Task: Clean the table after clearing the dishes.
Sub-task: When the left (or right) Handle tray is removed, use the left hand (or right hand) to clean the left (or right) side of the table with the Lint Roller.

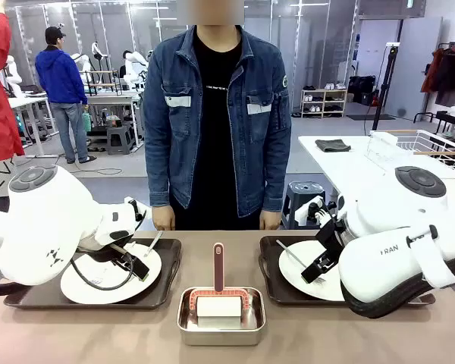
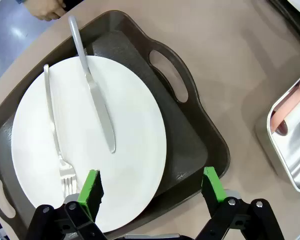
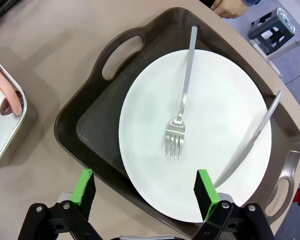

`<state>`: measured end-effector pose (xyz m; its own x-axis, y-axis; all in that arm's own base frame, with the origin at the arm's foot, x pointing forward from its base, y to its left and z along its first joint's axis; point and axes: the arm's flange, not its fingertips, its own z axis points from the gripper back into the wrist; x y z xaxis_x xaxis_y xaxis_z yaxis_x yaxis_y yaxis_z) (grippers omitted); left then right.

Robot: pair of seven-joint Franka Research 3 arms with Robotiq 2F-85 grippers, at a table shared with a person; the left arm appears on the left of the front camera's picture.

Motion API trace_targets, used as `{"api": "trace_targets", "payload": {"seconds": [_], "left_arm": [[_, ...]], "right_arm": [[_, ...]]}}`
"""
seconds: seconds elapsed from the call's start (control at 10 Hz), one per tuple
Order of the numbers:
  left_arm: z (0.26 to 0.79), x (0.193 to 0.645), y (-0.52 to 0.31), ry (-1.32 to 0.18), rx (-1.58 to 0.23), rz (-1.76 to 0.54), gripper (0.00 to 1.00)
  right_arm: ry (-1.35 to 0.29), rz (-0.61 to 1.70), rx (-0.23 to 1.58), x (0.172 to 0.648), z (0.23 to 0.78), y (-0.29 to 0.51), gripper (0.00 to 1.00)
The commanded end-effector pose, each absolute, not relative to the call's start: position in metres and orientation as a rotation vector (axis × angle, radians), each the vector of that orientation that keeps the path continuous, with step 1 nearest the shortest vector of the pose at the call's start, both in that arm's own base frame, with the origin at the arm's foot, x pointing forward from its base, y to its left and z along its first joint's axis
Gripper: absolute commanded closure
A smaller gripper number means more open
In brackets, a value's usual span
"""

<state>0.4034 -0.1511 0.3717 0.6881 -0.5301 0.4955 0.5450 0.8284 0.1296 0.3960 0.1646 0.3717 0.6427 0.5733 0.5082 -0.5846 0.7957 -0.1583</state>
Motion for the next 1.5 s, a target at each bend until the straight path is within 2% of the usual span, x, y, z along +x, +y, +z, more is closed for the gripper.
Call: {"api": "trace_targets", "payload": {"seconds": [0.0,0.9,1.0,1.1,1.2,1.3,1.4], "left_arm": [[0.372,0.403,-0.151,-0.545,-0.029,-0.602,0.0],[0.372,0.403,-0.152,-0.545,-0.029,-0.603,0.0],[0.395,0.415,-0.153,-0.553,-0.016,-0.638,0.0],[0.42,0.426,-0.147,-0.558,-0.043,-0.642,0.0],[0.443,0.437,-0.135,-0.501,-0.096,-0.669,0.0],[0.464,0.447,-0.121,-0.441,-0.184,-0.668,0.0],[0.484,0.456,-0.107,-0.41,-0.333,-0.686,0.0]], "right_arm": [[-0.572,0.659,0.021,0.396,0.372,0.165,0.0],[-0.572,0.66,0.02,0.396,0.372,0.164,0.0],[-0.59,0.66,0.005,0.41,0.394,0.16,0.0],[-0.591,0.659,0.05,0.424,0.416,0.156,0.0],[-0.561,0.696,0.135,0.438,0.435,0.15,0.0],[-0.52,0.727,0.177,0.454,0.449,0.142,0.0],[-0.507,0.736,0.306,0.468,0.467,0.131,0.0]]}}
